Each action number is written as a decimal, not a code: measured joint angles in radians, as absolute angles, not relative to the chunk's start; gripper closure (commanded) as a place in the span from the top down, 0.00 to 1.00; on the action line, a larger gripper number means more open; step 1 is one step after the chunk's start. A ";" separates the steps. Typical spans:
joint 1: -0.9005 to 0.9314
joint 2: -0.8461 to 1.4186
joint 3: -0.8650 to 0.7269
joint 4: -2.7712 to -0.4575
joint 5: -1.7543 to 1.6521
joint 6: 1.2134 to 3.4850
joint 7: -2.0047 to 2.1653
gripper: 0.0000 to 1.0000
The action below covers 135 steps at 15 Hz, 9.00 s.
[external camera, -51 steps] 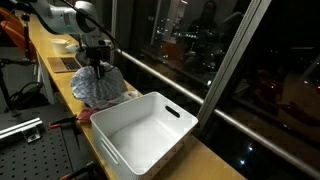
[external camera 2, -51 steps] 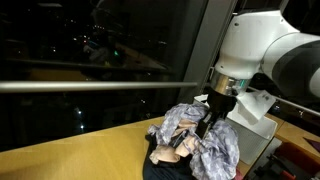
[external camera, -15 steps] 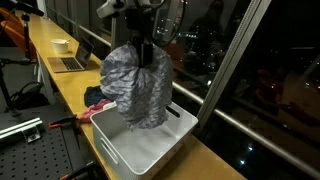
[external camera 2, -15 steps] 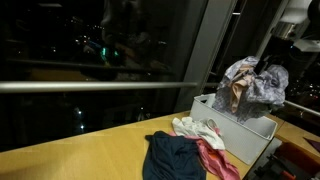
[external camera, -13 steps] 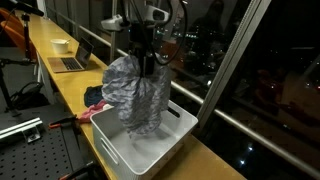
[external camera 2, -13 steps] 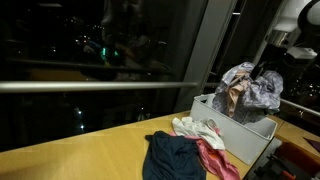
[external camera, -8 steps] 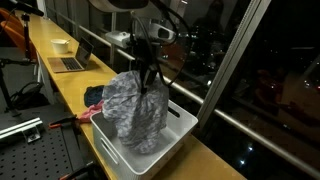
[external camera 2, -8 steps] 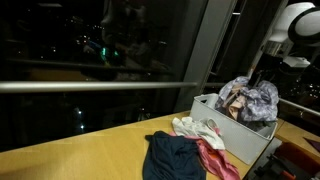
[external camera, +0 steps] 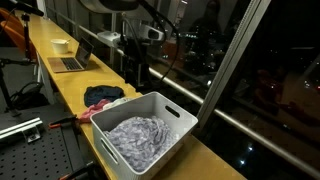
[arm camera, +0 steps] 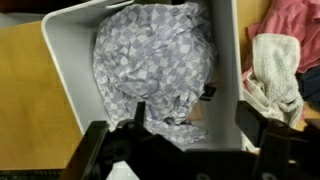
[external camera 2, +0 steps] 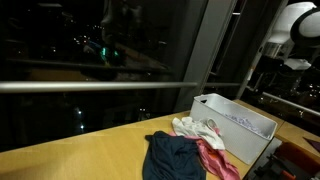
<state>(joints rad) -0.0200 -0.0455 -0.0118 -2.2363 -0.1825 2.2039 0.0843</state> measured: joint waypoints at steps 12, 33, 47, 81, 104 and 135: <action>0.251 0.158 0.208 -2.184 -0.273 2.276 0.459 1.00; 0.256 0.645 0.041 -1.803 -0.386 2.210 0.284 1.00; 0.233 0.848 0.109 -1.660 -0.190 2.319 0.096 0.59; 0.143 -0.198 0.001 -2.057 -0.368 1.772 0.535 0.06; -0.017 0.053 -0.022 -1.923 -0.365 1.848 0.235 1.00; 0.344 0.781 0.258 -1.865 0.164 2.654 0.363 0.74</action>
